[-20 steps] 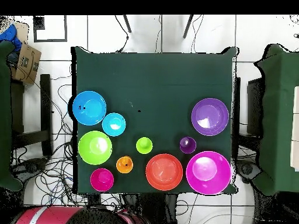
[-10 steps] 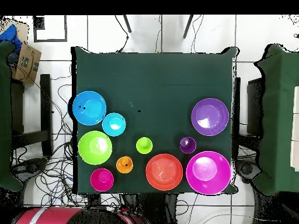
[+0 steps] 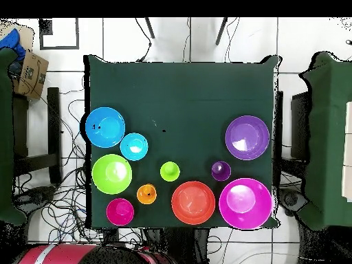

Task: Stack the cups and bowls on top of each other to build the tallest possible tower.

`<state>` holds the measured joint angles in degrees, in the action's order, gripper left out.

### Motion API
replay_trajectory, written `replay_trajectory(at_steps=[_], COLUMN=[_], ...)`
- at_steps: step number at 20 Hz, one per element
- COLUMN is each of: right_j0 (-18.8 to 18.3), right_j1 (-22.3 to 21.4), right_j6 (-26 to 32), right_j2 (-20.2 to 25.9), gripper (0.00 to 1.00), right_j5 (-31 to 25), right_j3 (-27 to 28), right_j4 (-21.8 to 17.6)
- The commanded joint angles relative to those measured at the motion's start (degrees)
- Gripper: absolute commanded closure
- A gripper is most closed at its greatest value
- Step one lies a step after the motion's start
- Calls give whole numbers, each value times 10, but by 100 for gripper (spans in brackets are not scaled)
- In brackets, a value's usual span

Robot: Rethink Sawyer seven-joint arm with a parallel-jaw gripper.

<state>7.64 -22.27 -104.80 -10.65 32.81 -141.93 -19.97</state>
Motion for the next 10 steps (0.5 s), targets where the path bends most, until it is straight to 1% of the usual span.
replay_trajectory(at_steps=[1, 10], right_j0=[3, 2], right_j1=[4, 2], right_j6=[-85, -82], right_j2=[57, 56], gripper=[0, 0], right_j5=[-53, -58], right_j3=[57, 58], right_j4=[20, 19])
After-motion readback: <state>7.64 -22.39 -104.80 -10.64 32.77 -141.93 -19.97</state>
